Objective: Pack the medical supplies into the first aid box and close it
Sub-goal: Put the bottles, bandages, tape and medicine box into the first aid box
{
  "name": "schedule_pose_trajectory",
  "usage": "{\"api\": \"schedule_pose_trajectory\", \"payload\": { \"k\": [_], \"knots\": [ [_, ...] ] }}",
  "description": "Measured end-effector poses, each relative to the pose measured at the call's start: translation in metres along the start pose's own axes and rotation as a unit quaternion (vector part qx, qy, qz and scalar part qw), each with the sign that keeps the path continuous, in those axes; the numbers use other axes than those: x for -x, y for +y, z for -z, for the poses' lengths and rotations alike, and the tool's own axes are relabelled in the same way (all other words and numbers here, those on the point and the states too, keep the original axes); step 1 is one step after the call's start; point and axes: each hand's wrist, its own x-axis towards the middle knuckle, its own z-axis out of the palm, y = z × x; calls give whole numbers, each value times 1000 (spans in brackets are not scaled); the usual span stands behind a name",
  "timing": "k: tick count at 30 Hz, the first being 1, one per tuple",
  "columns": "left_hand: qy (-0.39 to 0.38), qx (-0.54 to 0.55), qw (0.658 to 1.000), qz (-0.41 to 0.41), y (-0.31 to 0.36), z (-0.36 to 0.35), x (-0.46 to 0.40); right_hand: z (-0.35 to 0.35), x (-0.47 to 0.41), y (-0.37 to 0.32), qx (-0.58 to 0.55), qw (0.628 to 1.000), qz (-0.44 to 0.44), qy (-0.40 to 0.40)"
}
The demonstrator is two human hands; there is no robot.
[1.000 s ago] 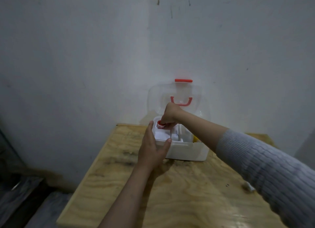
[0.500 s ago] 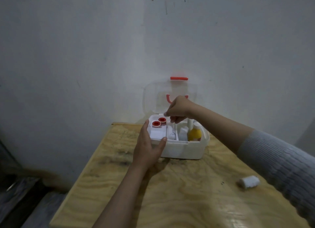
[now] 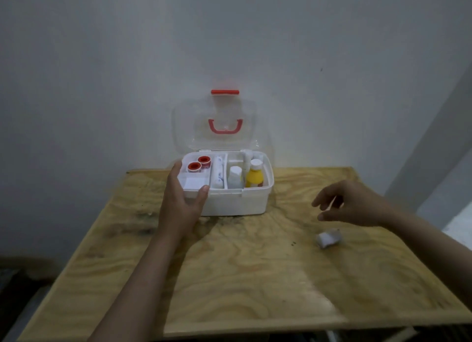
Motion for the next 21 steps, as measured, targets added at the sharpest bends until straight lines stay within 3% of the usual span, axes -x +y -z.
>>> {"api": "schedule_pose_trajectory", "payload": {
  "k": [4,11,21],
  "knots": [
    [6,0,1000,3,-2,-2,0,-19,16,35,1,1000,-27,-15],
    [2,4,1000,9,0,-4,2,-41,19,45,-35,999,7,11],
    [-4,12,1000,24,3,-3,2,-18,-11,-47,-117,976,148,104]
  ]
}}
